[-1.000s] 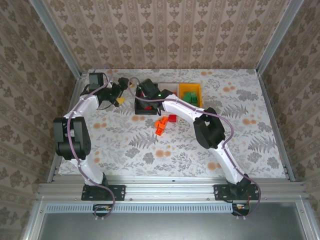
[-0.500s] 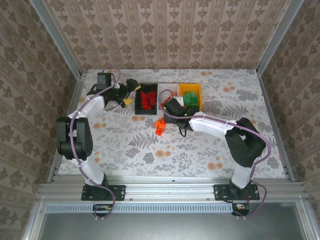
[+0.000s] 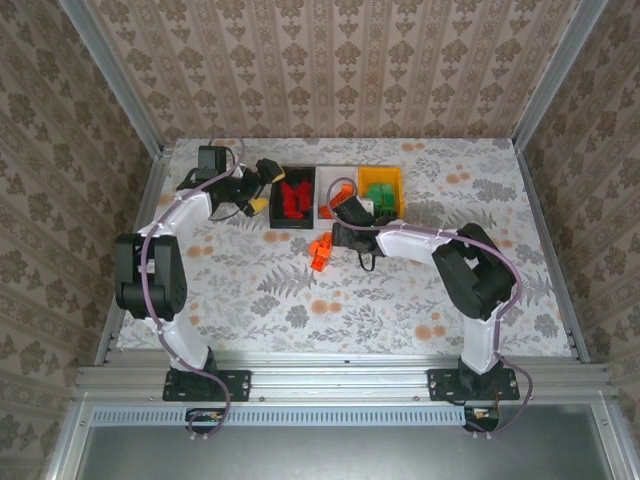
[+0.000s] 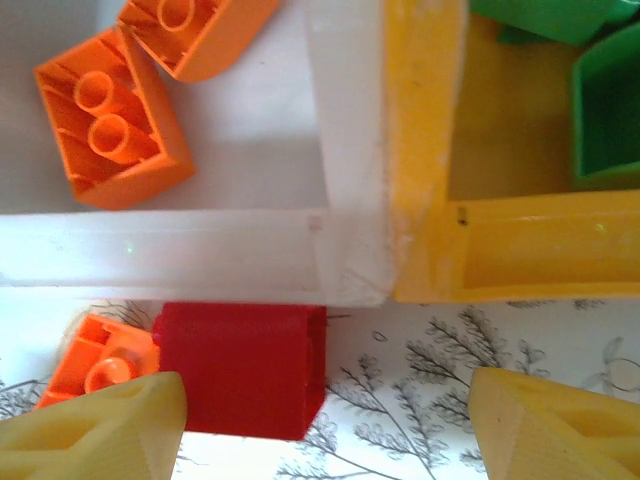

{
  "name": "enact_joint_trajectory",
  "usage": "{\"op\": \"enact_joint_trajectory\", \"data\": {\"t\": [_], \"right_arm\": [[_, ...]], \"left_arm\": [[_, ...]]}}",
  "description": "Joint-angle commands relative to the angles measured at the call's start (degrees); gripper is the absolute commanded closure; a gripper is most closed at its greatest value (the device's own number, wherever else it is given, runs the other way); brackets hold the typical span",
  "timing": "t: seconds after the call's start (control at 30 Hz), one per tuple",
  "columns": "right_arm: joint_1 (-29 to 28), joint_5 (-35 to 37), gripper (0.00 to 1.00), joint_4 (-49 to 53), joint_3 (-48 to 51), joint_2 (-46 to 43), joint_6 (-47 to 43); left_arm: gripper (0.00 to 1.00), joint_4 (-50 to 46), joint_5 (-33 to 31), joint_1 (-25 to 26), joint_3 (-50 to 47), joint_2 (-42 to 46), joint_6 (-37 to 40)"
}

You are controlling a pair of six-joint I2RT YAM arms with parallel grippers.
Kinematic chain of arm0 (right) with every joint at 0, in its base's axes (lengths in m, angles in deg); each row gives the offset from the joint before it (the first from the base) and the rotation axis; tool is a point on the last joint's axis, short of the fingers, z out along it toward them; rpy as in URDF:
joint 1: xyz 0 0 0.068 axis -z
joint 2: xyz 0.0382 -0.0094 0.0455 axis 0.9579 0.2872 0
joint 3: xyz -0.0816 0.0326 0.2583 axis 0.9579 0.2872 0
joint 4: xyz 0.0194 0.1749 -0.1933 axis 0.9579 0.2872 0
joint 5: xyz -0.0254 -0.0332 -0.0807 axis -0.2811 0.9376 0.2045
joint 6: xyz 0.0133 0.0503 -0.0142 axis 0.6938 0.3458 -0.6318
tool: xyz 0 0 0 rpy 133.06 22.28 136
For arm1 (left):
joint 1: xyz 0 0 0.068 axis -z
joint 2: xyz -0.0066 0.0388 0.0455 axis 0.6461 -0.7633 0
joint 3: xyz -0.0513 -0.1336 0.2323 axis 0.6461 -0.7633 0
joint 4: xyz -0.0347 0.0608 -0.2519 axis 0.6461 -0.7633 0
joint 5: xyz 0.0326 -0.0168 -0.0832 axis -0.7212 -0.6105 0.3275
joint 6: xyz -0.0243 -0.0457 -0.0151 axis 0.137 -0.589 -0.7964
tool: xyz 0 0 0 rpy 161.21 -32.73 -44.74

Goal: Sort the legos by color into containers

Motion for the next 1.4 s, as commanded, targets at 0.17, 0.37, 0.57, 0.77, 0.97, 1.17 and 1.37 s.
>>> {"op": "enact_joint_trajectory", "data": {"t": [0.17, 0.37, 0.57, 0.77, 0.97, 1.17, 1.37], "right_arm": [[0.3, -2.6, 0.25, -2.6, -2.0, 2.7, 1.4], [0.4, -2.2, 0.26, -1.7, -4.1, 4.9, 0.6], [0.3, -2.5, 0.29, -4.1, -2.4, 4.4, 0.8], [0.1, -1.9, 0.41, -3.5, -2.8, 5.5, 0.9], [-0.7, 0.9, 0.53, -2.9, -2.1, 5.1, -0.6], [-2.0, 2.4, 0.61, -4.3, 1.1, 1.1, -2.0], [-5.6, 3.9, 0.61, -2.3, 1.8, -6.8, -4.5]], "left_arm": [[0.0, -0.8, 0.1, 0.3, 0.6, 0.3, 1.6], [0.0, -0.7, 0.1, 0.3, 0.7, 0.1, 1.5], [0.0, -0.8, 0.1, 0.2, 0.7, 0.2, 1.6], [0.0, -0.8, 0.1, 0.3, 0.7, 0.0, 1.6], [0.0, -0.8, 0.0, 0.2, 0.7, 0.2, 1.7], [0.0, -0.8, 0.1, 0.3, 0.7, 0.0, 1.6], [0.0, -1.0, 0.0, 0.0, 0.8, 0.1, 1.6]]}}
